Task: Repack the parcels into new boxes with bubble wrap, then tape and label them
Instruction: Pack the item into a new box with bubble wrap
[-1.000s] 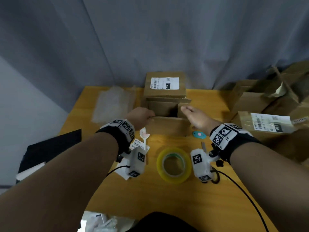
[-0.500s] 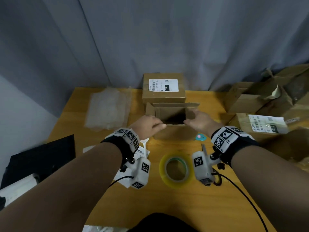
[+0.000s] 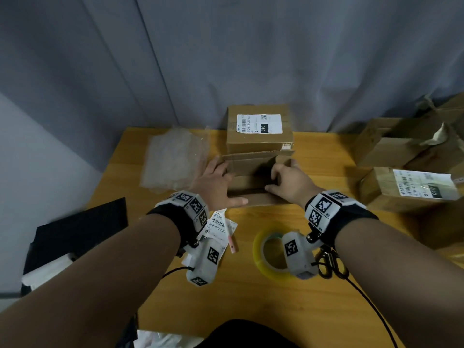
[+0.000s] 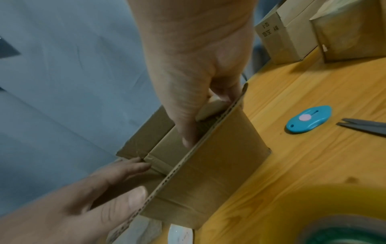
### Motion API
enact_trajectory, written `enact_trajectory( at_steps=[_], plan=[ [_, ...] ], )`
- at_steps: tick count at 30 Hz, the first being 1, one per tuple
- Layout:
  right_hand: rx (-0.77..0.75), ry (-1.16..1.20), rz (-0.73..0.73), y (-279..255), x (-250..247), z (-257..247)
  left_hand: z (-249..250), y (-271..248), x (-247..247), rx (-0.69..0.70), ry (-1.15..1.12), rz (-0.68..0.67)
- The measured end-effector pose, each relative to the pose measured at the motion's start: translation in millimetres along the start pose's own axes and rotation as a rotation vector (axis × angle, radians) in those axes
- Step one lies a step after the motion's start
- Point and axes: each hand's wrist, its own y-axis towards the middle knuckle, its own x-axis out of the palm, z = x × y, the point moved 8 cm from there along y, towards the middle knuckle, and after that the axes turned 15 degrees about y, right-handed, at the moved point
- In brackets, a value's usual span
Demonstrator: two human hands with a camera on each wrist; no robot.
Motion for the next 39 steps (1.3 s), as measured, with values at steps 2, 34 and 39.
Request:
enact_trajectory(
  at_steps=[2,34,39],
  plan=[
    [-0.016,0.052,0.088,-4.4,-8.9,-0.4,-1.4,1.9,3.9,0.001,-0.008,-0.007],
    [-0.270,0.116,0.261,25.6,-11.1,-87.9,-85.7,33.4,94.4,-0.170,-0.145,-0.462],
    [-0.242,0.090,0.252,26.1,-14.0,-82.4,-85.4,39.5,104.8,-0.210,-0.193,-0.381]
  ],
)
